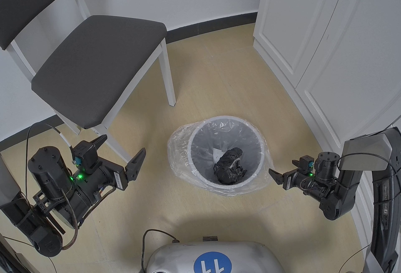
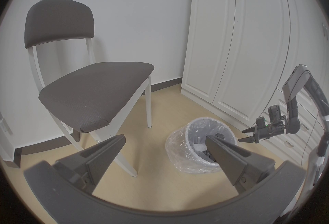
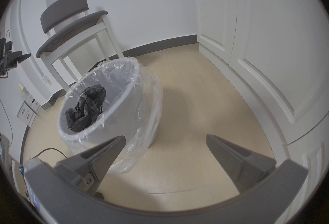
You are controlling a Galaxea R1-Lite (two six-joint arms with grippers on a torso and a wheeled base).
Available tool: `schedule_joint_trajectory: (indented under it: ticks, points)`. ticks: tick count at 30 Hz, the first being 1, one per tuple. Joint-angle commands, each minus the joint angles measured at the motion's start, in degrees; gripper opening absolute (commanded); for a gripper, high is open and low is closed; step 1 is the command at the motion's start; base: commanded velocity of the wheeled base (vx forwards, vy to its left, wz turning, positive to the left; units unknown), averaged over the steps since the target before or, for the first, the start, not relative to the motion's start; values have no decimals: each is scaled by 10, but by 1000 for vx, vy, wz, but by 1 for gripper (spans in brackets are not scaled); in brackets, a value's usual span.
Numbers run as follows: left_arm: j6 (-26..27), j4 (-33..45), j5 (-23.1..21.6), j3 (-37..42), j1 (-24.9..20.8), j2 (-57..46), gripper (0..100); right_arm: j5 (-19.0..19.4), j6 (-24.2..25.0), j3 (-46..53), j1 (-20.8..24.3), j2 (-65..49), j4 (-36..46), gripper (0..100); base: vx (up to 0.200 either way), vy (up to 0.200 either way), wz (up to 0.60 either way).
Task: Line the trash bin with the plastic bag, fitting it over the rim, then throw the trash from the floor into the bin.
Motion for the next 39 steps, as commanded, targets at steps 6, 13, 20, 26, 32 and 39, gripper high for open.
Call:
schedule_joint_trajectory:
  ticks: [6, 13, 20, 26, 32, 39]
  points:
    - [0, 0, 0, 1, 0, -2, 100, -21, -2, -14, 17, 61, -10, 100, 0, 0, 0]
    - [0, 0, 0, 3, 0, -4, 100, -21, 0, 11, 17, -21, -10, 100, 0, 0, 0]
    - [1, -1, 0, 14, -1, -9, 100, -22, -9, 89, 17, -120, -10, 100, 0, 0, 0]
    - [0, 1, 2, 39, -13, -68, 100, -56, -25, 181, 13, -224, -10, 100, 0, 0, 0]
    - [-4, 10, 15, 118, -49, -225, 100, -138, -22, 271, 17, -376, -10, 100, 0, 0, 0]
    - [-5, 39, 76, 118, -40, -374, 100, -203, -14, 319, 21, -501, -10, 100, 0, 0, 0]
